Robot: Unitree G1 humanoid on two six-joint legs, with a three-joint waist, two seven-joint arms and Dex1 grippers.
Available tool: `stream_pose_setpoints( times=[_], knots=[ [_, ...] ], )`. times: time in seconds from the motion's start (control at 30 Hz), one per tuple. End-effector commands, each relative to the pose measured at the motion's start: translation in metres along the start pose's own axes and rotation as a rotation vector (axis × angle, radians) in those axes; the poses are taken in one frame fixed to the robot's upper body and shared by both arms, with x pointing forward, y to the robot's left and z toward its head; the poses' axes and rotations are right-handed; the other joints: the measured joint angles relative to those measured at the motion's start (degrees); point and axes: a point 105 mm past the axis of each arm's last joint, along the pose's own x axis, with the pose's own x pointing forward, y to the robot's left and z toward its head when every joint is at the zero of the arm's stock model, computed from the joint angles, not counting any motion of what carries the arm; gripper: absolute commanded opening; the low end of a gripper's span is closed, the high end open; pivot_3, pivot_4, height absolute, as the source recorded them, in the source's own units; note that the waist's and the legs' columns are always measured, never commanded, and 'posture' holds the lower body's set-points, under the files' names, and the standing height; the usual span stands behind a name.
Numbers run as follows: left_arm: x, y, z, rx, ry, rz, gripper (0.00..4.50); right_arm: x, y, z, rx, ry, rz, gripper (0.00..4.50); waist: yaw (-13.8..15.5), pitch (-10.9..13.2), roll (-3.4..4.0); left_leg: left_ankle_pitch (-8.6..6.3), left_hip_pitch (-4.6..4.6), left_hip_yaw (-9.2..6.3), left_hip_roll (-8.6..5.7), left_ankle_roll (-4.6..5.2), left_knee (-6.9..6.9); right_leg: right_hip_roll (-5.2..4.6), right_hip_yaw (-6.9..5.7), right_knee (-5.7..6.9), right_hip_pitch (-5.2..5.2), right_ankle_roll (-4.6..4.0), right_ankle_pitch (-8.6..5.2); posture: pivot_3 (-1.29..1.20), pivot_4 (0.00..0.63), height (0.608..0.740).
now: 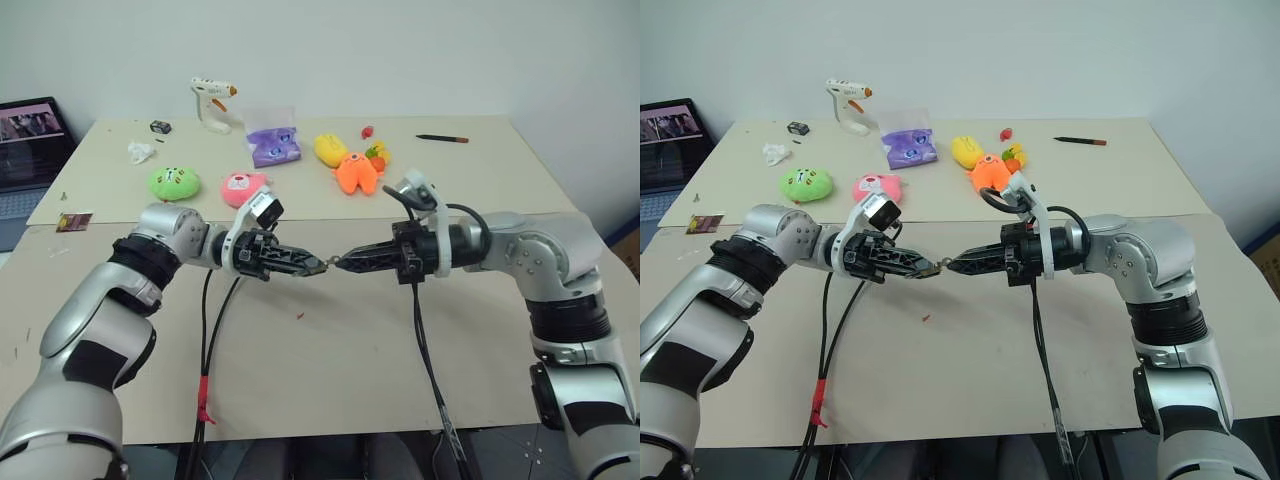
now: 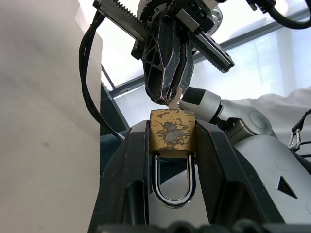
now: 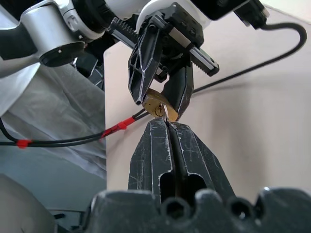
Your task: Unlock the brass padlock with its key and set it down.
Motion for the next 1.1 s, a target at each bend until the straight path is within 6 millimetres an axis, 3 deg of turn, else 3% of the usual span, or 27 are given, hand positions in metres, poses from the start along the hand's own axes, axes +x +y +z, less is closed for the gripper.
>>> stream_pose_setpoints(
  times=[0.03,0.13,0.23,0.33,0.47,0.63,1.1],
  knots=[
    [0.010,0.002,-0.003,0.008,0.051,-0.005,0.84,0.002,0.007,0.016,-0.157,-0.037,-0.012,0.01,0.01,0.00,0.00,0.00,-0.12,0.00,-0.03,-0.01,0.04,-0.02,0.00,0.04,-0.12,0.00,0.00,0.00,0.150,0.740],
    [0.010,0.002,-0.003,0.004,0.047,-0.007,0.84,0.006,0.007,0.005,-0.543,0.045,-0.065,0.01,-0.03,0.00,0.00,0.12,-0.36,0.04,-0.15,-0.21,0.15,-0.09,0.02,0.25,-0.47,0.01,0.00,0.00,0.150,0.740],
    [0.009,0.002,-0.003,0.001,0.038,-0.008,0.84,0.009,0.002,-0.006,-0.710,0.119,-0.069,0.01,-0.31,0.00,0.00,0.19,-0.57,0.03,-0.30,-0.32,0.32,-0.12,0.04,0.43,-0.69,0.10,-0.04,0.00,0.150,0.740],
    [0.008,0.003,-0.003,-0.001,0.035,-0.003,0.84,0.010,0.007,-0.002,-0.718,0.081,-0.029,0.75,-0.82,0.01,-0.01,0.19,-0.61,0.05,-0.28,-0.32,0.43,-0.15,0.04,0.43,-0.66,0.10,-0.04,0.00,0.150,0.740],
    [0.008,0.003,-0.003,-0.003,0.034,-0.003,0.84,-0.001,0.012,-0.005,-0.674,0.101,0.020,2.12,-1.26,0.01,-0.02,0.20,-0.60,0.04,-0.24,-0.34,0.44,-0.18,0.03,0.44,-0.63,0.10,-0.04,0.00,0.150,0.740],
    [0.007,0.003,-0.003,-0.006,0.035,0.000,0.84,-0.012,0.016,-0.008,-0.621,0.103,0.058,2.12,-1.27,0.01,-0.02,0.16,-0.62,0.00,-0.25,-0.26,0.44,-0.18,0.02,0.42,-0.62,0.10,-0.04,0.00,0.150,0.740],
    [0.010,0.003,-0.002,-0.005,0.042,-0.002,0.84,0.002,0.017,0.005,-0.621,0.013,0.058,2.12,-1.35,0.01,-0.02,0.17,-0.62,0.02,-0.29,-0.28,0.44,-0.26,0.02,0.46,-0.64,0.10,-0.04,0.00,0.150,0.740]
  ],
)
